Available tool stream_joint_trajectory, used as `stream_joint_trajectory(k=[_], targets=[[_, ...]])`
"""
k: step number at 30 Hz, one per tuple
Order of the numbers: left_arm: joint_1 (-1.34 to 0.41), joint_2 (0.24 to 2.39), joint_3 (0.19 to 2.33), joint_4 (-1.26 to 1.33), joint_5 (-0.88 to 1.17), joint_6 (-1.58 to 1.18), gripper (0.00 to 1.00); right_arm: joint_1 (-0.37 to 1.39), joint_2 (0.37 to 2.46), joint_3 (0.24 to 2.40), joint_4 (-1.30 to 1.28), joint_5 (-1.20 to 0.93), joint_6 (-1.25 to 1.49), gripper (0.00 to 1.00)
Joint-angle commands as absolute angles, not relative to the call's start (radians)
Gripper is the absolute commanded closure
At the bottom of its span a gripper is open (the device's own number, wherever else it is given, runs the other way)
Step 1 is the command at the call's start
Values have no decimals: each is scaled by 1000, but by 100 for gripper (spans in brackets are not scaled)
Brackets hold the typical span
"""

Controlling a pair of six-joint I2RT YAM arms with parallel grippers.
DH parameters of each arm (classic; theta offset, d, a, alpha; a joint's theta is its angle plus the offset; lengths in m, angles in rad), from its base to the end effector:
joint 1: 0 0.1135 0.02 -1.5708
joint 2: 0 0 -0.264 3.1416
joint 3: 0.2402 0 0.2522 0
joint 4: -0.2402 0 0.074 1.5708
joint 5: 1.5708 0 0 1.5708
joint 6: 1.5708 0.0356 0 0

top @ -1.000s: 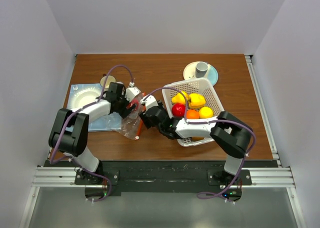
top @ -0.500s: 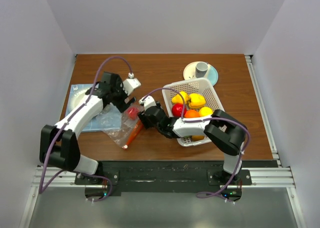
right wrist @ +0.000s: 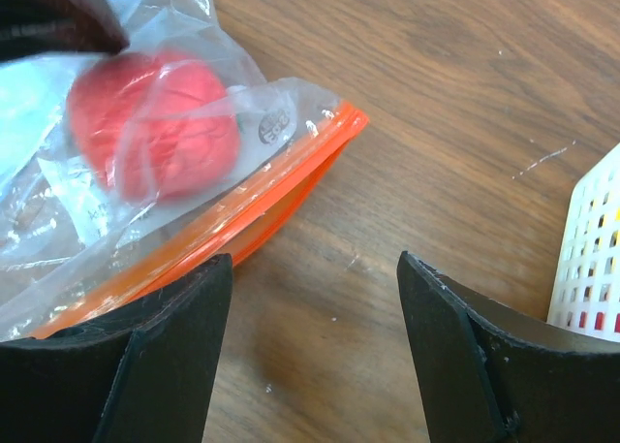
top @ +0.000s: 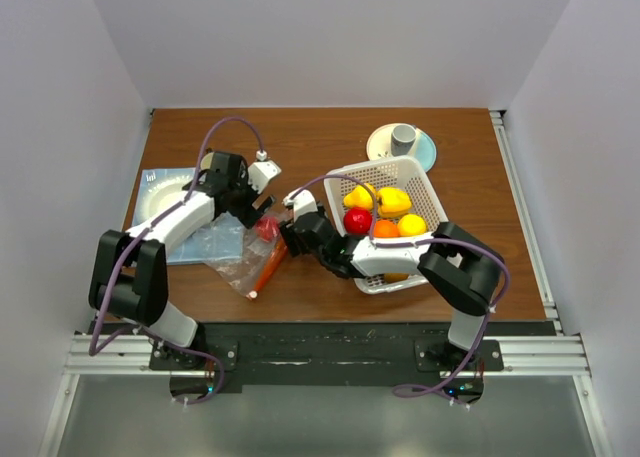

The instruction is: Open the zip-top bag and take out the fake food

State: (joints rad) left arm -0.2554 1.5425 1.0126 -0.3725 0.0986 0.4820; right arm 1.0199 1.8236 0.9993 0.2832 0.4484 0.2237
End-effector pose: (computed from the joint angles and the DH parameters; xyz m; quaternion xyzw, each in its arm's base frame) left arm 0.3107 -0.0847 0.2195 0.3551 0.8743 -0.0092 0.3308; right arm 0.2159 0.3220 0.1754 -0.2280 0.8247 0.1224 0.5029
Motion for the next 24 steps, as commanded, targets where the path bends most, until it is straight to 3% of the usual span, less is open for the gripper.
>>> stream_joint_trajectory(k=[1,10,18,22,24], targets=[[-250,1548,979,-285,63,486,0,1020,1772,988,324,448,252,28],[-262,1568,911,-255,98,439,0,1022,1752,971,313,417,311,28],[-308,1594,899,-248,80,428,0,1066,1733,959,350,209,269,16],[-310,1597,896,-247,68,431,0,1118,1726,950,336,218,281,18],[-310,1600,891,-248,61,430,0,1130,1732,946,336,230,304,25]])
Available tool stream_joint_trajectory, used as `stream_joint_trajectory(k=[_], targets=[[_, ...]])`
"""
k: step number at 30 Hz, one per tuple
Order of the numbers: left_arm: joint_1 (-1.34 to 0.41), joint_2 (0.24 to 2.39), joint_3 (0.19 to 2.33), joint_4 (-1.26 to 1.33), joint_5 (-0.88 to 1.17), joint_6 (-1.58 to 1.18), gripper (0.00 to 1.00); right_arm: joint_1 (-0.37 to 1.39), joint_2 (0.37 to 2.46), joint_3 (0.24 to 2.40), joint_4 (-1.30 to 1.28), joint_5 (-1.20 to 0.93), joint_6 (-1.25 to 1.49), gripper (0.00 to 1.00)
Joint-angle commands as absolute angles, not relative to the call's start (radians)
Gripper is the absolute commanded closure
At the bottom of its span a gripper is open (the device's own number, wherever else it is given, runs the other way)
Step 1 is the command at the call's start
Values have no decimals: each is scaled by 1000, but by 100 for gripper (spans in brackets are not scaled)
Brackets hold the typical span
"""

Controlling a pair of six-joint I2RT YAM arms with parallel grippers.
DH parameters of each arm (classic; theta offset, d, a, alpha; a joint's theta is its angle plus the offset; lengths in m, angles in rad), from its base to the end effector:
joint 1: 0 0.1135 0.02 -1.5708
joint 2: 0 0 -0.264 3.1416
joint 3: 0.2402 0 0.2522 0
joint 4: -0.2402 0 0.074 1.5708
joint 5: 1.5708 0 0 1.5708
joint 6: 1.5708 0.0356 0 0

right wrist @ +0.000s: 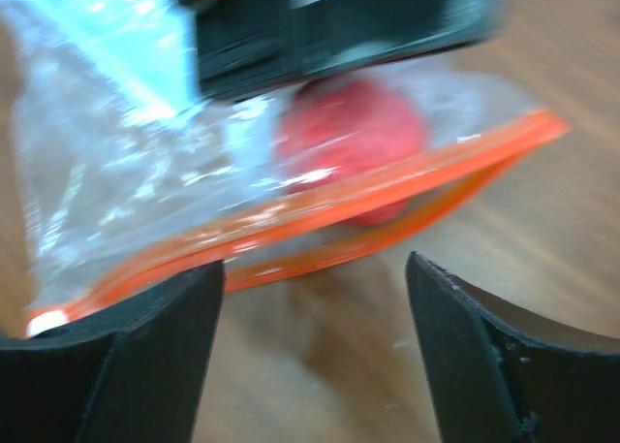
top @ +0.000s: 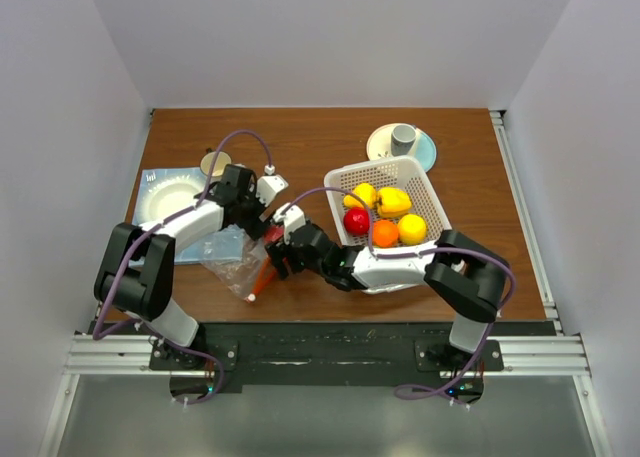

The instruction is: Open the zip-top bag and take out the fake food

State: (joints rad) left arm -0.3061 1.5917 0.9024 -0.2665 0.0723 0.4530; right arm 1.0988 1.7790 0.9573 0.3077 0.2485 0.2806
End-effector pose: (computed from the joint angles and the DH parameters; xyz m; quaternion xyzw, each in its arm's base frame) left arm 0.3004 -0.0976 0.1785 0.3631 0.8806 -0.0122 0.3042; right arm 0.1805 0.3343 0.1799 -0.2836 0.8111 0.2358 0.4540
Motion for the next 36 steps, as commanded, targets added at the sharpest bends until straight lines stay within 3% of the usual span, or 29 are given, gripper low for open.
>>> stream_joint_trajectory(k=[1,4,8,11,17,30,36], targets=[[-310,1598,893,-250,60,431,0,1140,1732,948,333,230,311,28],[-310,1595,890,-253,58,436,0,1164,1741,945,345,264,314,30],[-310,1583,887,-276,78,448,0,1167,1762,953,373,331,273,12],[-310,1575,885,-305,109,472,0,1167,1776,965,408,394,210,5],[-310,1571,894,-392,182,541,0,1151,1838,1032,405,402,138,2],[-310,1592,920,-431,196,555,0,1134,1945,1100,384,321,204,6],[-310,1606,917,-382,94,528,0,1132,1872,1068,310,345,216,26]])
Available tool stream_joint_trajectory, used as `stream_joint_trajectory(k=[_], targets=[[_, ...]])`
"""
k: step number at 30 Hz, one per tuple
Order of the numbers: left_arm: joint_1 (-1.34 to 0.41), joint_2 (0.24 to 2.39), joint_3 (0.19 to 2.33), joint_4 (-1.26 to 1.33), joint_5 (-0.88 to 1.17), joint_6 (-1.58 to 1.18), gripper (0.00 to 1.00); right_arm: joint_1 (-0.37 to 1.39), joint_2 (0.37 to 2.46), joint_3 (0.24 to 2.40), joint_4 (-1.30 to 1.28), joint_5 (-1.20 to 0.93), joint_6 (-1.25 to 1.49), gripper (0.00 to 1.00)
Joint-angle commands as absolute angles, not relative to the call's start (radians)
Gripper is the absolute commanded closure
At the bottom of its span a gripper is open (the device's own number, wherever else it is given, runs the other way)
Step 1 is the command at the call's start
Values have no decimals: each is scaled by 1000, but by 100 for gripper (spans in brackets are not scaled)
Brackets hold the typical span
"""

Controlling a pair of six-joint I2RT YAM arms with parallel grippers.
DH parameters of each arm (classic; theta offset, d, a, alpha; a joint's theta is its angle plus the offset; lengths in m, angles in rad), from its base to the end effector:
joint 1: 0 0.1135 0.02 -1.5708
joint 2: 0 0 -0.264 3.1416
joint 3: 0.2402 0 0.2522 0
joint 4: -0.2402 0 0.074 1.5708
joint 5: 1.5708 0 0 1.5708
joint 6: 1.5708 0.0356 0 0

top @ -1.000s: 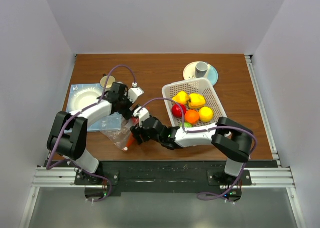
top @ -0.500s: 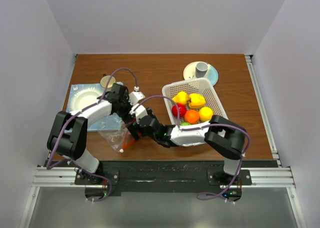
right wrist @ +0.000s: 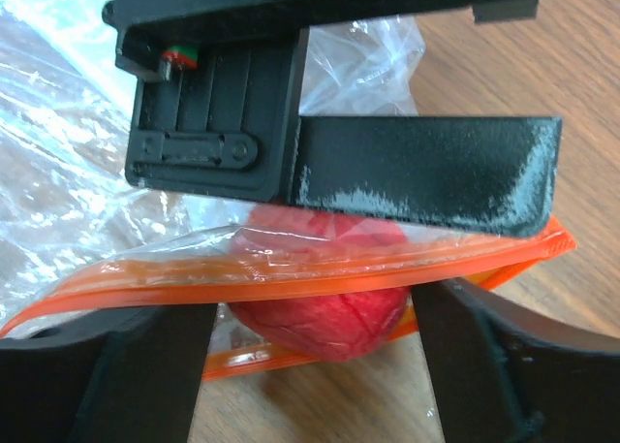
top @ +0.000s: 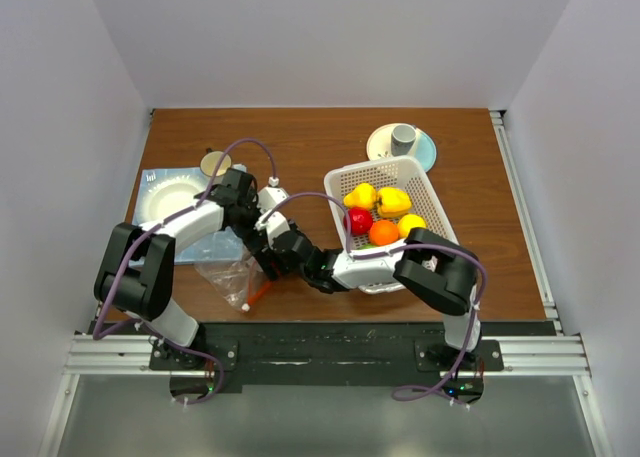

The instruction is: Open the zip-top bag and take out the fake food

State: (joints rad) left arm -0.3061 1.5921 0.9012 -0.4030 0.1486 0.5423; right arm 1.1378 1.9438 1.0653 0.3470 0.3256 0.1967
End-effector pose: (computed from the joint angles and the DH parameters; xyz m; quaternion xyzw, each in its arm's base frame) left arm 0.2871 -0.0963 0.1706 0.4148 0.8759 -0.0439 0.2424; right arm 0.1831 0.3689 0.1545 -0.3166 0.7999 0.1927 0.4720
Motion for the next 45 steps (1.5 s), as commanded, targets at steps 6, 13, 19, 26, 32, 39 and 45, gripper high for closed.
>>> stream_joint_trajectory(k=[6,13,19,26,32,39,45], targets=[[-310,1669,954,-393,48,483,0,1132,1697,963,256,380,235,47],[-310,1695,1000,-405,47,442,0,1132,1377,879,16,425,252,44],[-310,1608,1103,-472,121,396,0,1019,1157,827,-127,764,250,41],[-310,1494,1227,-583,216,365,0,881,1129,818,-189,871,307,1],[-311,1451,1244,-620,218,367,0,880,1172,899,-294,902,354,1],[-310,1427,1259,-630,247,359,0,880,1221,992,-405,897,344,1],[-310,1420,1249,-627,253,359,0,882,1138,963,-350,829,282,1]])
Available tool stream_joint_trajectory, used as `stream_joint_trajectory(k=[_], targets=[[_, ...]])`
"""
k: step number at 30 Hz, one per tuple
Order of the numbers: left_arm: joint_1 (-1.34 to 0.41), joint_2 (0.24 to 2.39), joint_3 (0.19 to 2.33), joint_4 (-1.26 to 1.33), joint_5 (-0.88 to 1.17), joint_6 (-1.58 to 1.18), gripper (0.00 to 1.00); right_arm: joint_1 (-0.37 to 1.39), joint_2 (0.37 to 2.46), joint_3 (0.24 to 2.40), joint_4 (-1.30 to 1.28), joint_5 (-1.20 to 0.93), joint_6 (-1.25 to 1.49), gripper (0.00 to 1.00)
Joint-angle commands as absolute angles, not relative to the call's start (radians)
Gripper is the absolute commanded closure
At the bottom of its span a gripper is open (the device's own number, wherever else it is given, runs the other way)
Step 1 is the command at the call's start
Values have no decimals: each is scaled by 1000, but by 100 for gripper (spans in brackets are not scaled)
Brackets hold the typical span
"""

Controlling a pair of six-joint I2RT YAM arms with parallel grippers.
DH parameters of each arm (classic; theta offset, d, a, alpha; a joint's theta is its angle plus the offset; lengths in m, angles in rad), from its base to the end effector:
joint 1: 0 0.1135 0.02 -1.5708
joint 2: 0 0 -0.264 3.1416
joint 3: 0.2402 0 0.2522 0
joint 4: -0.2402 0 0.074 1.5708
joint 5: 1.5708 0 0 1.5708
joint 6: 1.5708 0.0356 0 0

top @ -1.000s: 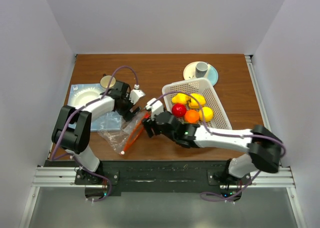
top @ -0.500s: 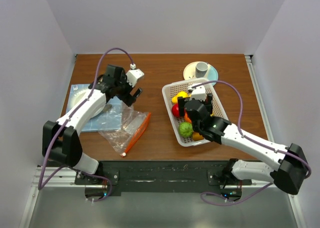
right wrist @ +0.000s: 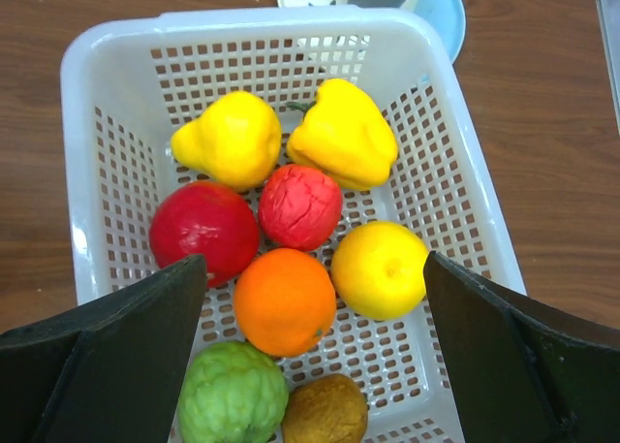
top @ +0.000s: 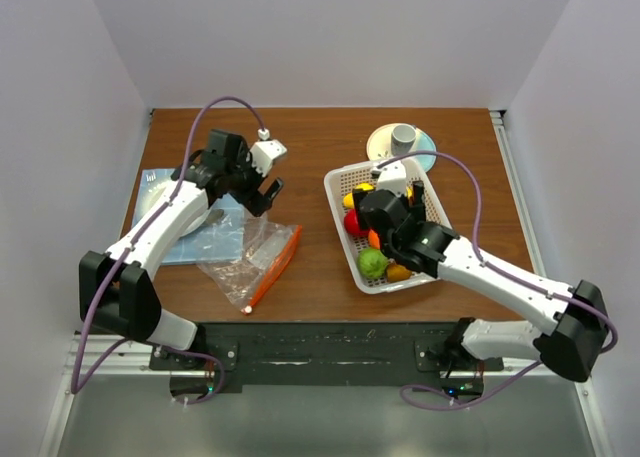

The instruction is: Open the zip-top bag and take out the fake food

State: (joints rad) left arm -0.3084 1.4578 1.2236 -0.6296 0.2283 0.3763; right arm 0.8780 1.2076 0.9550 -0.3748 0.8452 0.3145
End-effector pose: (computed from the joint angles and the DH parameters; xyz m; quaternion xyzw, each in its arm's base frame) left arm 0.2958 -0.1027 0.2947 0.3500 0.8647 -0.0951 0.3474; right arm 0.1849 0.1811 0.2998 -0.0469 0.8322 -0.0696 0.5481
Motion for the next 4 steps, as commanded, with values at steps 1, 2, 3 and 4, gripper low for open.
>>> stream_joint_trajectory(k=[1,2,3,4], targets=[[-310,1420,1246,-624,253,359,0,881,1118,953,-342,818,269,1],[-310,1420,1241,-623,253,359,0,881,1109,950,-339,815,264,1],[-310,1420,1238,-617,256,359,0,881,1101,948,-339,813,262,1],[-310,1422,1233,-612,256,357,0,881,1095,948,-339,815,261,2]])
